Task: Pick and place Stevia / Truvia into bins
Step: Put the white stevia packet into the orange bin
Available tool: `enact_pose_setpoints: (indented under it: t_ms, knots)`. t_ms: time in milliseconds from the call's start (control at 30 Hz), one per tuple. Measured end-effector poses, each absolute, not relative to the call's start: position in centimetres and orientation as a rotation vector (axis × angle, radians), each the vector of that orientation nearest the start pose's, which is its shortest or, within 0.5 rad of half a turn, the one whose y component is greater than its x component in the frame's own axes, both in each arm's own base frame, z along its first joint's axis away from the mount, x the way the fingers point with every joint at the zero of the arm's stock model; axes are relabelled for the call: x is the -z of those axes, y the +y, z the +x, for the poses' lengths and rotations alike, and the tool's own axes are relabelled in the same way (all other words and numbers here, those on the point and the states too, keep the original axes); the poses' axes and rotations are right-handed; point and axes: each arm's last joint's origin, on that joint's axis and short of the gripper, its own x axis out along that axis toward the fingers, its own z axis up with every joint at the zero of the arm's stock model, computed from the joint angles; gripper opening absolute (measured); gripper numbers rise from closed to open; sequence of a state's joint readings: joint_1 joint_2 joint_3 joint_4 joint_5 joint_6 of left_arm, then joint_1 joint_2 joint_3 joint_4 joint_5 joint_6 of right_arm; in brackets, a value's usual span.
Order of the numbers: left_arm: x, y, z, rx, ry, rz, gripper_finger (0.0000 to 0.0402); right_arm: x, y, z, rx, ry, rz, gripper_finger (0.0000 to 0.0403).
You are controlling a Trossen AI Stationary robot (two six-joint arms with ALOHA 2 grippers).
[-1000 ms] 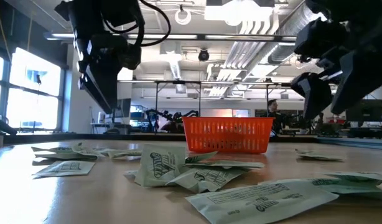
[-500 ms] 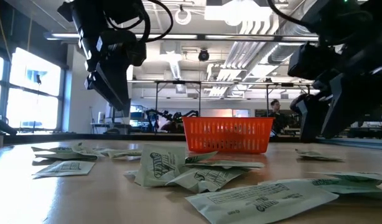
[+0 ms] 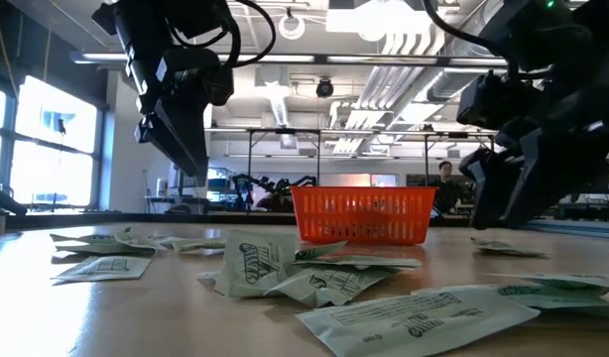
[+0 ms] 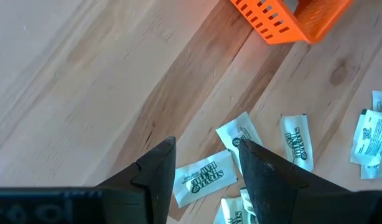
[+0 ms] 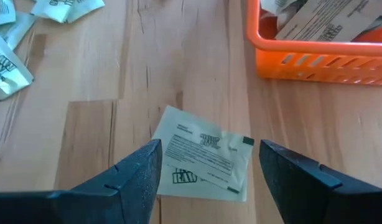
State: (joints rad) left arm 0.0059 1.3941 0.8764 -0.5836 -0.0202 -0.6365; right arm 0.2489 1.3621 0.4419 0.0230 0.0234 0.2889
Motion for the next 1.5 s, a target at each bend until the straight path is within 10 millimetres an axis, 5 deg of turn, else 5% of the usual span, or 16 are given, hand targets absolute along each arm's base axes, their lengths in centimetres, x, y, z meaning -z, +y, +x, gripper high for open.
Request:
enact_pose_setpoints:
  t_ms: [867, 1500]
  knots:
    - [-20.8, 0.3, 26.0, -0.389, 1.043, -0.556, 0.0211, -12.4, 5.5, 22.2, 0.038, 0.904, 0.214, 0.0259]
    - [-20.8, 0.3, 26.1, -0.403, 1.036, -0.536, 0.0211, -11.6, 6.0, 22.0, -0.012, 0.981, 0.072, 0.0259]
